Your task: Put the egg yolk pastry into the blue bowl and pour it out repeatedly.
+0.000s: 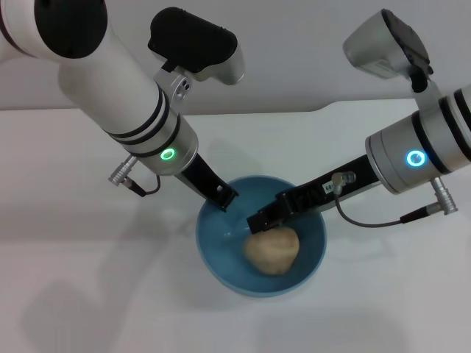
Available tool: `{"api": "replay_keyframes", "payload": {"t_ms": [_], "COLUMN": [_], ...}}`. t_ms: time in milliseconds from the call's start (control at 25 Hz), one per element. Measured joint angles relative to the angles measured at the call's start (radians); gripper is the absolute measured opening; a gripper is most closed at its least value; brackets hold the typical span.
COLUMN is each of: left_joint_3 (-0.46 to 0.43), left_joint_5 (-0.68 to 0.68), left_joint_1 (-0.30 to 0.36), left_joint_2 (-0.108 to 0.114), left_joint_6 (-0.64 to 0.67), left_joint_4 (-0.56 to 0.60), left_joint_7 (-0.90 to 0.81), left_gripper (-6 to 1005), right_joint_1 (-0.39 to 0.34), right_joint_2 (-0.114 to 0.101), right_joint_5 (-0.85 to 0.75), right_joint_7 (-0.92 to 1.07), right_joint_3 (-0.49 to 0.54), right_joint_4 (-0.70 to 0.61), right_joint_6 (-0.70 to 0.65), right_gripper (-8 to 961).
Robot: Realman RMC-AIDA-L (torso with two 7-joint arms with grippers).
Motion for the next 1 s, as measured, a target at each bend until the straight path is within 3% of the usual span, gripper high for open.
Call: {"api": "replay_keyframes", "payload": {"t_ms": [200,360,560,600,760,1000], "left_joint_3": [-0.001,-0.001,0.006,0.007,0.009,0.036], "left_joint_5": [0.001,0.002,0.000,-0.002,-0.012,-0.111], "left_joint_1": [0.004,0.010,0.032,0.041,0.097,0.219], "left_joint_2": [0.001,0.001,0.001,0.000,-0.001,0.000], "left_joint_6": [0.006,0.030,0.082,0.101,0.206,0.362], "left_joint_4": [0.000,0.000,0.001,0.002,0.012,0.079], "left_joint_7": [0.001,0.006,0.008,0.008,0.011,0.074], "left_gripper": [-1,-1,-1,-1,-1,-1], "right_joint_1": [0.000,-0.004,-0.096,-0.139,-0.184,-0.237], "right_joint_2": [0.000,0.000,0.000,-0.001,-0.003,-0.003], "right_joint_5": [-0.002,0.007,0.067,0.068,0.054,0.004], "right_joint_7": [0.007,0.037,0.044,0.039,0.004,-0.069], "right_joint_3": [0.028,0.143,0.288,0.345,0.410,0.447], "right_joint_4": [0.002,0.021,0.121,0.128,0.076,-0.033], "right_joint_6": [0.014,0.085,0.139,0.132,0.116,0.057], "right_gripper": [167,170,173,173,173,173]}}
